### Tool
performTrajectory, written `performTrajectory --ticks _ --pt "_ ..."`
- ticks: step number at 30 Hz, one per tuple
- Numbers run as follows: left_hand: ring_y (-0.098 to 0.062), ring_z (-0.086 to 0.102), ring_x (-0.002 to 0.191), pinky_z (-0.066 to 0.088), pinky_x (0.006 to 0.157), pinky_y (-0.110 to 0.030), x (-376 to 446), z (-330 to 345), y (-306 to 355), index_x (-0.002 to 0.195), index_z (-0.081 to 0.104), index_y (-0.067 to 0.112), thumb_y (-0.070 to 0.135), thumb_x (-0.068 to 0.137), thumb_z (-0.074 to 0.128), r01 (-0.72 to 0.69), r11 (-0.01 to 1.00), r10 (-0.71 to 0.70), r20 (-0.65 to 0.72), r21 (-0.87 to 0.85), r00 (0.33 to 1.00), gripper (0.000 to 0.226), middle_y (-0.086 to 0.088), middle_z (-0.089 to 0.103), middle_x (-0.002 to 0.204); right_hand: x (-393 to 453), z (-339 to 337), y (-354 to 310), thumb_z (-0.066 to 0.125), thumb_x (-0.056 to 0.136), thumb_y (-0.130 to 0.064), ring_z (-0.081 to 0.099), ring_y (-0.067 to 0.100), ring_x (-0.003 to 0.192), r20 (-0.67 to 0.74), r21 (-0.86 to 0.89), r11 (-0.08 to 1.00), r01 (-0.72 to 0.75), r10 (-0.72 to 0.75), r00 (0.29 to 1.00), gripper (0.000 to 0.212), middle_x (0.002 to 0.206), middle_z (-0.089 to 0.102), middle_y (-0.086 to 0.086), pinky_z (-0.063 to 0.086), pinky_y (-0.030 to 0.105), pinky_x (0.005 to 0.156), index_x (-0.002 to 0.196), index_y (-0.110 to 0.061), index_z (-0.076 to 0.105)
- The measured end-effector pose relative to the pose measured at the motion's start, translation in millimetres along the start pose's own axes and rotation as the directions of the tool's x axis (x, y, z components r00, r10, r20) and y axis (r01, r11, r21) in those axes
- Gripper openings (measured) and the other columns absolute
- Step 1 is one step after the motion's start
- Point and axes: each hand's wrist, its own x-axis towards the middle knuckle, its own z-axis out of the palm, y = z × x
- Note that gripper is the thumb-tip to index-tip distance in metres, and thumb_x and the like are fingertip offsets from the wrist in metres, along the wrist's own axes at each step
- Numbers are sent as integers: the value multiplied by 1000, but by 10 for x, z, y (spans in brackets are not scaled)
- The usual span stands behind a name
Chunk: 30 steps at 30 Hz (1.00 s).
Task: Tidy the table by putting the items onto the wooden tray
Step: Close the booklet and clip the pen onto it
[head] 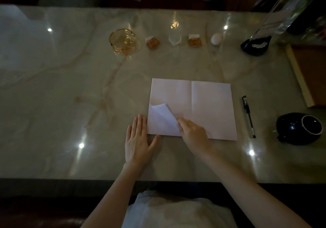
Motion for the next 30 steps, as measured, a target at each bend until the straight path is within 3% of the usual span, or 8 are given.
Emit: performTrajectory --ticks 4,6,8,11,17,23,26,30 --pt "-13 -9 140 -4 114 -33 0 8 -17 143 -7 18 74 74 -10 -1 1000 1 5 4 1000 89 -2 -2 155 -45 -91 -62 44 96 -16 49 17 49 56 350 880 -321 322 945 19 57 53 1 38 25 49 92 -4 58" --pt "-12 -9 140 -4 114 -33 -6 15 -22 143 -7 19 72 76 -7 -2 1000 2 -2 2 1000 85 -1 -1 155 -85 -135 -92 46 95 -13 44 9 51 30 498 747 -440 492 870 15 58 46 -8 33 14 50 90 -6 58" --pt "-11 -9 139 -3 114 -33 -12 12 -22 143 -6 19 72 78 -4 -2 1000 2 -8 9 1000 83 0 -2 154 -110 -173 -110 47 94 -12 49 15 58 45 643 565 -517 646 762 15 62 51 -5 41 18 57 82 -11 57" --pt "-12 -6 140 -2 114 -34 -11 18 -29 145 -1 18 74 77 -3 -1 1000 1 -17 -6 1000 87 2 -4 152 -163 -231 -102 47 94 -11 58 22 72 178 815 223 -534 781 599 20 73 58 5 54 36 69 77 -17 57" --pt "-12 -4 140 0 115 -34 1 2 -2 145 6 17 68 80 11 18 999 -19 -33 -35 999 82 -3 6 155 -281 -324 -75 49 94 -7 65 22 84 352 913 -210 -351 841 410 16 89 63 13 59 22 68 80 -7 57" --pt "-16 -3 141 -2 114 -40 13 62 174 145 13 16 77 75 4 109 984 -119 -69 -142 990 93 -6 9 155 -325 -324 -7 51 92 -7 64 27 90 444 882 -368 -294 857 260 11 97 64 15 58 30 76 83 -7 58" --pt "-17 -2 141 -3 115 -41 35 62 245 144 16 16 73 74 15 154 967 -171 -70 -204 983 90 -7 10 155 -350 -314 34 51 92 -5 64 26 83 495 854 -435 -287 849 186 12 98 62 18 51 36 83 82 -6 57" --pt "-17 -1 142 -7 112 -37 36 36 272 144 17 15 71 72 24 168 952 -192 -73 -257 979 91 -6 11 155 -363 -325 87 52 90 -5 62 21 72 534 824 -472 -314 831 153 7 87 62 15 58 28 63 86 -1 56"
